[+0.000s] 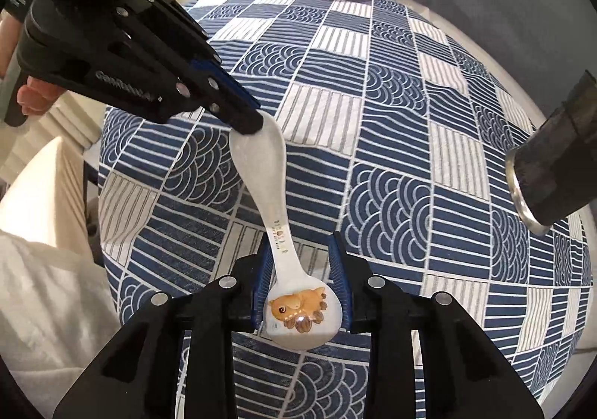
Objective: Organize utensils
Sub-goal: 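Lift the spoon with the right tool and carry it over the cup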
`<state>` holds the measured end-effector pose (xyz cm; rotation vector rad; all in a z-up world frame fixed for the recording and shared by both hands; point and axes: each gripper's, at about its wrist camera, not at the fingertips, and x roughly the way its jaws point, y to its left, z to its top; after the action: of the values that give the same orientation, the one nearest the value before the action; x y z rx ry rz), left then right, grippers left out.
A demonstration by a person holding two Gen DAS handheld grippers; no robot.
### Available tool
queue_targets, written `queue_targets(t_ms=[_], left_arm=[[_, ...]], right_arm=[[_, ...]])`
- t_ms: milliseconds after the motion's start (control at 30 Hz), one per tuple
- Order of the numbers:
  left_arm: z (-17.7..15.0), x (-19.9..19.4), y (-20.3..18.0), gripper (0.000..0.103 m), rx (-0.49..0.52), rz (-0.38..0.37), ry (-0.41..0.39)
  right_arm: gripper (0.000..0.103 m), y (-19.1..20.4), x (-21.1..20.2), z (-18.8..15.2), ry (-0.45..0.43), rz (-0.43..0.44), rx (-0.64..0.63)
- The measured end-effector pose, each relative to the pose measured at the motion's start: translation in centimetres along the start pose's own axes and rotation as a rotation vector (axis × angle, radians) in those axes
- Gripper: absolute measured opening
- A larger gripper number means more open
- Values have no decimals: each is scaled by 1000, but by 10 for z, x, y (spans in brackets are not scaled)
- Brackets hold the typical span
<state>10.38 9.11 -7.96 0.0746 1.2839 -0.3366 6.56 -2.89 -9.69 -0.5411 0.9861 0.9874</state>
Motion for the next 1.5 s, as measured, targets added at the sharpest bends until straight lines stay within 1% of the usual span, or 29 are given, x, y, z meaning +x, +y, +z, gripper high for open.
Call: queue_targets(t_ms=[67, 200, 367, 467, 700, 867, 1000, 1033, 1167, 1400, 1500], left_arm=[[6, -6, -5, 9, 19, 16, -9], [16, -20, -9, 8, 35, 38, -38], [33, -34, -14, 8, 45, 72, -65], [44, -40, -18, 8, 40, 95, -69], [73, -60, -30, 8, 7, 177, -80], [95, -81, -42, 8, -25, 233, -104], [110, -94, -51, 8, -35, 284, -100], [115, -97, -54, 8, -44, 309, -90], [130, -113, -64, 8, -46, 374, -97], [161, -139, -79, 8, -25, 425, -134], [178, -147, -88, 8, -17, 427, -157]], right_arm=[[28, -5, -5, 2, -8, -4, 3], [28, -13, -12, 3, -18, -14, -1], [28, -29, -18, 12, -38, -24, -19], [28, -40, -21, 19, -42, -23, -39], [28, -67, -36, 33, -64, -10, -100], [28, -90, -52, 44, -107, 3, -145], [28, -106, -65, 50, -149, 18, -173], [28, -109, -70, 52, -165, 22, -183], [28, -120, -82, 62, -220, 21, -199], [28, -146, -100, 76, -313, 25, -187], [28, -163, -106, 80, -333, 23, -168]])
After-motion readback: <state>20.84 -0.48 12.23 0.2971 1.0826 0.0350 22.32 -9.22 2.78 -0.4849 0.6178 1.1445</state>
